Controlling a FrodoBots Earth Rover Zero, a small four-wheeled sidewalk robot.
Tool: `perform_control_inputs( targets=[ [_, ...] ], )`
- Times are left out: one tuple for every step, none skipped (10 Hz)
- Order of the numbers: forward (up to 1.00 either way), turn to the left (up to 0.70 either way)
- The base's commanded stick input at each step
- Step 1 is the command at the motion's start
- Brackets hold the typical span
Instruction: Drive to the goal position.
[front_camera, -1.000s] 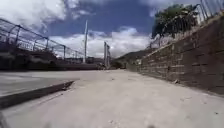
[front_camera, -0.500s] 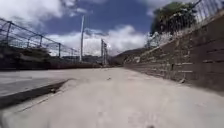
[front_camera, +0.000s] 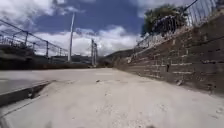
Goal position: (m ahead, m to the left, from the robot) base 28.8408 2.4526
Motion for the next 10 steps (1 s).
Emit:
perform_control_inputs(
  targets=[
    [1.0,0.0],
    [1.0,0.0],
    [1.0,0.0],
    [1.0,0.0],
    [1.0,0.0],
    [1.0,0.0],
    [1.0,0.0],
    [1.0,0.0],
    [1.0,0.0],
    [1.0,0.0]
  ],
)
